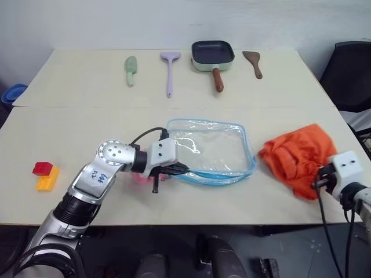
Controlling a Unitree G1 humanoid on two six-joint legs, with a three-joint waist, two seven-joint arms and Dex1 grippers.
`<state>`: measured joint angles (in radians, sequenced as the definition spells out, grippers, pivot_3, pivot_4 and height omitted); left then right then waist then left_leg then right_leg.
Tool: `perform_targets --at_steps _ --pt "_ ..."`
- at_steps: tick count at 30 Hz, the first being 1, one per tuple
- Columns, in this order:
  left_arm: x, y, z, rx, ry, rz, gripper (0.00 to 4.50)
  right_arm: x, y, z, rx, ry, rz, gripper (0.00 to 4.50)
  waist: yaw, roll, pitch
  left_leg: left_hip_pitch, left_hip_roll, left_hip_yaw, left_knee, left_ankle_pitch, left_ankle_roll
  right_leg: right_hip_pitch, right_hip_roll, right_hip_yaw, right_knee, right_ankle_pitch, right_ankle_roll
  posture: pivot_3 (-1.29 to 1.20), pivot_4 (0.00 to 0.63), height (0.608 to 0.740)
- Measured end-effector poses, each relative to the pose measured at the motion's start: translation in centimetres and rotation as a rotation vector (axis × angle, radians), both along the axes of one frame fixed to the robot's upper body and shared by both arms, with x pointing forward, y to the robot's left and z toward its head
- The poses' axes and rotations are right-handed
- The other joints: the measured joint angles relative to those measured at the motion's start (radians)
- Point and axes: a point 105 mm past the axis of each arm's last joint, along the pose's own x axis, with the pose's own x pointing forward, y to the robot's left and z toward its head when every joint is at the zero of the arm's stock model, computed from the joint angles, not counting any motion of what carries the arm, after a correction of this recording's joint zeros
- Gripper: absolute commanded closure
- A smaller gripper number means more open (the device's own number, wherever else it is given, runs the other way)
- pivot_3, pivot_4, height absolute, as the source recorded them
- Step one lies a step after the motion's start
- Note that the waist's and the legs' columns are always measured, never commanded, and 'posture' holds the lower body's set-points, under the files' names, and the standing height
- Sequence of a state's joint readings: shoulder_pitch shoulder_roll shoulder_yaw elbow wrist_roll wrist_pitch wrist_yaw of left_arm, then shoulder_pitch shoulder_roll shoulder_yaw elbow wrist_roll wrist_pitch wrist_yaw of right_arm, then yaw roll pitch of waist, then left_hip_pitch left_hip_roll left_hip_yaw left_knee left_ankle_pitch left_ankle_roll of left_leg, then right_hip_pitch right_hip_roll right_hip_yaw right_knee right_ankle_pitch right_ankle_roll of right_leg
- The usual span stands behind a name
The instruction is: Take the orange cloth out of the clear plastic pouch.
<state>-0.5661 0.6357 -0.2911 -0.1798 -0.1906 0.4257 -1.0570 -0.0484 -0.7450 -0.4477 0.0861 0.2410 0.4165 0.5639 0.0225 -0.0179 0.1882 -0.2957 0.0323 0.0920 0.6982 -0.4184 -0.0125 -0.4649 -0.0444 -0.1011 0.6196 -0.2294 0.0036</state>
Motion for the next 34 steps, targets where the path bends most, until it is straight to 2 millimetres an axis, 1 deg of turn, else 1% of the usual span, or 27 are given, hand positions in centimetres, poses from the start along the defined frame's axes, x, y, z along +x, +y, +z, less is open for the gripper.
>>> perform_targets --at_steps 2,4,5,7,8,9,12,13,18,20,22,23,25,27,29,31,33,34 --pt "0.0 0.0 0.0 0.0 -0.001 0.001 4.5 0.2 -0.7 0.5 0.056 -0.031 -0.075 4.48 0.0 0.0 0.0 0.0 0.0 0.0 0.0 0.0 0.0 0.0 0.0 0.0 0.0 0.0 0.0 0.0 0.15 0.74" --pt "0.0 0.0 0.0 -0.002 -0.001 0.001 4.5 0.4 -0.7 0.5 0.084 -0.036 -0.099 4.48 -0.001 0.0 0.0 0.0 0.0 0.0 0.0 0.0 0.0 0.0 0.0 0.0 0.0 0.0 0.0 0.0 0.15 0.74" --pt "0.0 -0.1 0.0 -0.003 -0.001 0.0 4.5 0.4 -0.4 0.3 0.093 -0.033 -0.097 4.48 -0.001 0.0 0.0 0.0 0.0 0.0 0.0 0.0 0.0 0.0 0.0 0.0 0.0 0.0 0.0 0.0 0.15 0.74" --pt "0.0 -0.1 0.0 -0.004 -0.001 -0.001 4.5 0.0 1.3 -0.2 0.096 -0.011 -0.036 4.48 -0.001 0.0 0.0 0.0 0.001 -0.001 -0.001 0.0 0.0 0.0 0.0 0.0 0.0 0.0 0.0 0.0 0.15 0.74" --pt "0.0 -0.1 0.0 -0.004 -0.001 -0.002 4.5 -0.1 1.8 -0.3 0.095 -0.004 -0.013 4.48 -0.001 0.0 0.0 0.0 0.0 0.0 -0.001 0.0 0.0 0.0 0.0 0.0 0.0 0.0 0.0 0.0 0.15 0.74" --pt "0.0 -0.1 0.0 -0.006 0.001 -0.003 4.5 -0.3 2.8 -0.5 0.084 0.012 0.029 4.24 -0.001 0.0 0.0 0.0 0.0 0.0 -0.001 0.0 0.0 0.0 0.0 0.0 0.0 0.0 0.0 0.0 0.15 0.74" --pt "-0.1 -0.5 0.2 -0.042 0.027 -0.001 3.8 -1.0 5.0 -1.1 0.082 0.051 0.14 3.39 -0.001 0.0 0.0 0.0 0.0 -0.001 -0.001 0.0 0.0 0.0 0.0 0.0 0.0 0.0 0.0 0.0 0.15 0.74" --pt "-0.1 -0.7 0.3 -0.062 0.037 0.001 3.55 -1.3 5.4 -1.0 0.085 0.059 0.164 3.08 -0.001 0.0 0.0 0.0 0.0 -0.001 -0.001 0.0 0.0 0.0 0.0 0.0 0.0 0.0 0.0 0.0 0.15 0.74" --pt "0.6 -0.9 1.9 -0.147 0.049 0.042 2.09 -2.5 6.1 -0.2 0.032 0.109 0.273 1.46 0.0 0.0 0.0 0.0 0.0 -0.001 -0.001 0.0 0.001 0.0 0.0 0.0 -0.001 0.0 0.0 0.0 0.15 0.74" --pt "0.8 -0.8 2.5 -0.18 0.061 0.058 1.48 -3.4 6.4 -0.1 0.028 0.143 0.313 0.81 0.001 0.0 0.0 0.0 0.0 -0.001 -0.001 0.0 0.001 0.0 0.001 0.0 -0.001 0.0 0.0 0.0 0.15 0.74" --pt "1.1 -0.4 3.4 -0.229 0.08 0.089 0.91 -4.5 6.1 0.8 0.018 0.171 0.347 0.18 0.001 0.001 0.0 -0.001 0.0 -0.001 -0.001 0.0 0.001 0.0 0.0 0.0 -0.001 0.0 0.001 0.0 0.15 0.74" --pt "1.3 0.1 4.0 -0.259 0.096 0.105 0.58 -4.9 5.9 1.6 0.015 0.176 0.358 0.0 0.002 0.001 0.0 -0.001 0.0 -0.001 -0.001 0.0 0.001 0.0 0.0 0.0 -0.001 0.0 0.001 0.0 0.15 0.74" --pt "1.5 1.4 5.5 -0.311 0.127 0.129 0.58 -5.6 5.1 4.0 0.013 0.151 0.36 0.0 -0.001 0.001 0.0 -0.001 0.0 -0.001 0.0 0.0 0.001 0.0 0.001 0.0 -0.001 0.0 0.001 0.0 0.15 0.74" --pt "1.6 4.6 7.4 -0.332 0.134 0.174 0.58 -6.9 3.4 6.7 0.012 0.133 0.326 0.0 -0.006 0.001 0.0 0.0 0.001 -0.002 -0.002 -0.001 0.0 0.0 0.003 0.0 -0.001 0.0 0.0 0.0 0.15 0.74" --pt "1.0 7.7 8.8 -0.309 0.121 0.181 0.58 -8.6 1.6 8.3 0.038 0.137 0.285 0.0 -0.006 0.001 0.0 0.0 0.0 -0.002 -0.003 -0.001 0.0 0.0 0.004 -0.001 -0.003 -0.001 -0.001 0.0 0.15 0.74" --pt "0.4 10.1 9.8 -0.287 0.101 0.186 0.58 -10.1 -0.2 8.7 0.087 0.152 0.227 0.0 -0.003 0.0 0.0 0.0 0.001 -0.002 -0.003 -0.001 0.0 0.0 0.004 -0.001 -0.004 -0.001 -0.001 0.0 0.15 0.74" --pt "-0.2 11.6 9.9 -0.261 0.117 0.171 0.58 -11.2 -1.1 8.5 0.122 0.176 0.201 0.0 0.0 0.001 0.0 0.0 0.0 -0.001 -0.003 -0.001 0.001 0.001 0.003 0.0 -0.005 -0.001 0.001 0.0 0.15 0.74" --pt "-0.4 12.4 9.7 -0.241 0.131 0.167 0.58 -11.7 -1.3 8.4 0.136 0.191 0.203 0.0 0.001 0.001 0.0 0.0 -0.001 -0.001 -0.003 -0.001 0.001 0.001 0.003 0.0 -0.005 -0.001 0.001 0.0 0.15 0.74"
